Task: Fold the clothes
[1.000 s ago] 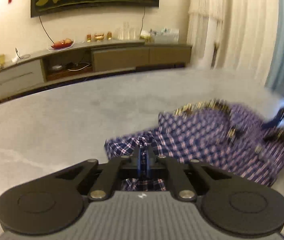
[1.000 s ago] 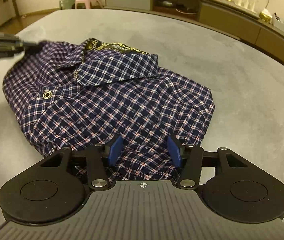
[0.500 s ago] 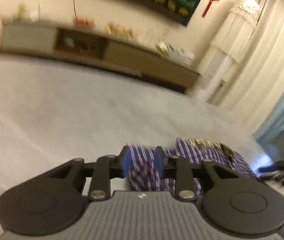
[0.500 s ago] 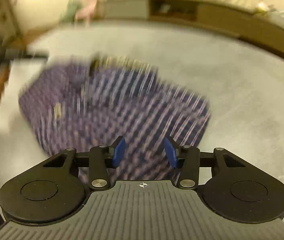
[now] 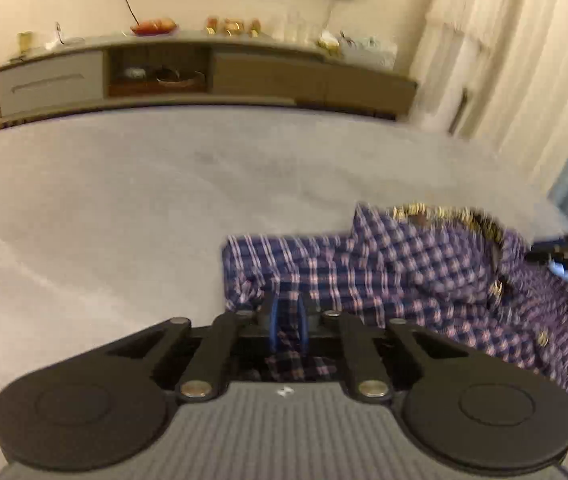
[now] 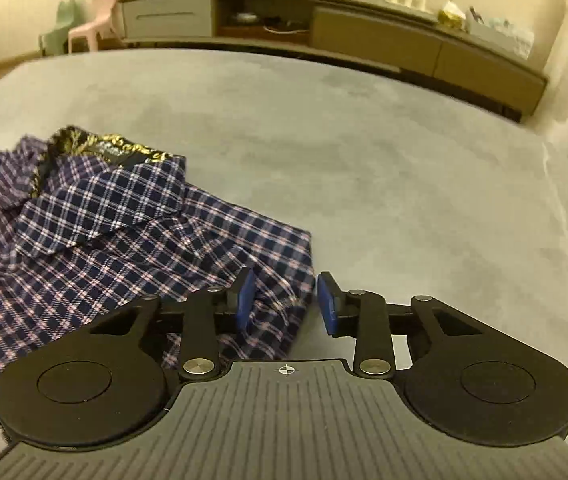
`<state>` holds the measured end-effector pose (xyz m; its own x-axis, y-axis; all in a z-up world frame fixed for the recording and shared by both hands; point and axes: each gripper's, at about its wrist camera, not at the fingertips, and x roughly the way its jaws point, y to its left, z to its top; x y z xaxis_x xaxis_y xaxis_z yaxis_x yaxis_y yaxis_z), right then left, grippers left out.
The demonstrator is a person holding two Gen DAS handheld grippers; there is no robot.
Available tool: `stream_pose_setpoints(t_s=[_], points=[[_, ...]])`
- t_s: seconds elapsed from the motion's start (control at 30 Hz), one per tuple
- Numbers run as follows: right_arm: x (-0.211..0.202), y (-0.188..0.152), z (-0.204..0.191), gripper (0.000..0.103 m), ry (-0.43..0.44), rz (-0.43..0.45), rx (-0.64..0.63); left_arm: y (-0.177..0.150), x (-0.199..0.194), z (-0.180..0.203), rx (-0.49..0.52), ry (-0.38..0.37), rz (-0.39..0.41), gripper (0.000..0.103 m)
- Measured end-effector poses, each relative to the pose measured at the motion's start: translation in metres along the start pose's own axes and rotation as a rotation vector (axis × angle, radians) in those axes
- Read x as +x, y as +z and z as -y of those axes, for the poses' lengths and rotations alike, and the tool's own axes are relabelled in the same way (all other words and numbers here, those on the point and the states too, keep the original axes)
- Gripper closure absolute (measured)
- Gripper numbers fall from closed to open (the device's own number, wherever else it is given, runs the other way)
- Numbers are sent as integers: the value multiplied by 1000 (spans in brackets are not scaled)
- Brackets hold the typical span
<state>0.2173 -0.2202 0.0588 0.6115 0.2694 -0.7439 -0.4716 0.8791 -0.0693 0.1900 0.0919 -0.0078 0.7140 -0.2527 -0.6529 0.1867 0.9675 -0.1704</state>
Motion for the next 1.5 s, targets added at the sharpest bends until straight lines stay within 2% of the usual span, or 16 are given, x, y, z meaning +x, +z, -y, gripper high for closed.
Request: stream_pose_setpoints(t_s=[0.03, 0.1, 0.17, 0.2, 0.27, 0.37, 0.5, 0.6, 0.63, 0.73, 0.8, 0.87, 0.97, 1.07, 1.2, 1.5], points=[[-8, 0, -1, 75, -9, 13, 13, 4, -11, 7, 24, -32, 29, 86], [-27, -4, -21, 75, 88, 57, -33, 5, -27, 31, 90, -149, 60, 82], [-46, -9, -42, 76, 193, 103, -85, -6, -29, 62, 180, -241, 36, 77], [-39, -16, -54, 75, 211, 65, -132, -13, -24, 76, 232, -253, 6, 77], [-20, -34, -79, 75, 235, -32, -232, -21, -12, 85, 265, -219, -29, 77], [-29, -38, -80, 73, 248, -11, -225, -29, 5, 93, 284, -162, -65, 79], [-45, -43, -80, 72, 263, 28, -206, -33, -13, 108, 282, -228, -14, 77], [-56, -46, -80, 73, 275, 56, -192, -46, -4, 120, 329, -219, -57, 74], [-40, -51, -87, 66, 241, 4, -225, -45, -3, 121, 327, -216, -64, 74], [-36, -49, -82, 64, 243, 26, -185, -42, 1, 123, 319, -209, -85, 76], [-44, -44, -75, 64, 253, 37, -150, -43, -12, 117, 295, -211, -62, 74], [-42, -42, -72, 68, 243, 20, -129, -39, -17, 112, 288, -166, -48, 67], [-20, -44, -78, 70, 192, -44, -140, -39, 3, 101, 284, -90, -128, 60], [-4, -34, -80, 68, 131, -32, -154, -34, 19, 105, 349, -28, -87, 50], [15, -13, -77, 67, 39, 8, -142, -16, 44, 104, 271, 43, -56, 47], [-19, -35, -77, 57, 53, -20, -13, -10, 45, 112, 117, 200, -71, 31]])
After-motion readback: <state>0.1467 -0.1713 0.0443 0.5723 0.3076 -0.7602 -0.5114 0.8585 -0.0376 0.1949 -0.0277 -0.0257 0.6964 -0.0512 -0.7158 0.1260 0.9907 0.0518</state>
